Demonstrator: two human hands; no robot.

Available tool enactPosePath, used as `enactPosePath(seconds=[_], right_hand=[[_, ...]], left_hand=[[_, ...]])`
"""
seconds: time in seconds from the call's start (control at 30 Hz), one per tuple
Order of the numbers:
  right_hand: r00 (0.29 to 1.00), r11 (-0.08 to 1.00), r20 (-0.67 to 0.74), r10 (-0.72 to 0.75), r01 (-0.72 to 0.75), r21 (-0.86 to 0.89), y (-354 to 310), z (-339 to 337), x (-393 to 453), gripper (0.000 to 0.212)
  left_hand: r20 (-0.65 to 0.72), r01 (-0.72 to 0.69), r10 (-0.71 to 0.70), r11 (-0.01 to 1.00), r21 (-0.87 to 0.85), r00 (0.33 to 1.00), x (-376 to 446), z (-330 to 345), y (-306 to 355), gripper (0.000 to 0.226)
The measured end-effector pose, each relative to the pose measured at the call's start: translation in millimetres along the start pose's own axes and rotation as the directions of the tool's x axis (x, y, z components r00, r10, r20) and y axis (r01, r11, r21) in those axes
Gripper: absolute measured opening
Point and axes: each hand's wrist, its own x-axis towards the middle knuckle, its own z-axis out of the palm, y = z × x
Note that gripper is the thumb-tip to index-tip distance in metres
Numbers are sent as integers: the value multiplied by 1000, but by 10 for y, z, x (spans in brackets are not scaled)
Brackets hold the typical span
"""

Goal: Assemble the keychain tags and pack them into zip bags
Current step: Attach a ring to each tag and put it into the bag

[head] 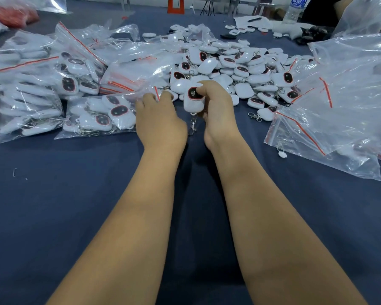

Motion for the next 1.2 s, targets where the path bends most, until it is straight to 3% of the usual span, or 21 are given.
enactPosePath(seconds=[0.07,0.23,0.37,0.5,0.57,0.67,0.77,0.83,1.07,1.2], right_hand=[[997,997,23,-74,74,-19,-2,-18,5,13],[981,981,32,-191,190,25,-6,-32,5,18],[982,983,37,-184,185,-5,9,-16,20,10],[983,982,103,-155,142,126,26,14,27,5],[977,978,150,-154,129,163,29,21,25,5],[970,982,204,-131,99,162,35,31,20,9],[965,987,227,-133,110,114,58,54,17,7],[965,990,218,-143,140,26,76,81,18,7],[979,992,183,-83,99,-77,112,103,27,12],[983,967,165,-80,116,-226,130,99,28,15]], left_hand=[[27,22,-22,1000,-3,999,-7,8,2,51],[-57,39,-42,998,-50,998,34,-28,-37,39],[-75,21,-24,999,-46,997,28,-25,-46,33],[-85,17,-20,999,-37,996,40,-17,-67,34],[-116,35,-48,993,-110,992,44,-29,-84,35],[-160,48,-110,935,-350,981,42,-48,-65,29],[-182,61,-203,811,-582,962,60,-79,-31,26],[-184,66,-237,764,-642,954,69,-81,-11,26],[-239,27,-232,768,-640,943,55,-74,39,31],[-281,6,-221,795,-606,934,49,-79,46,30]])
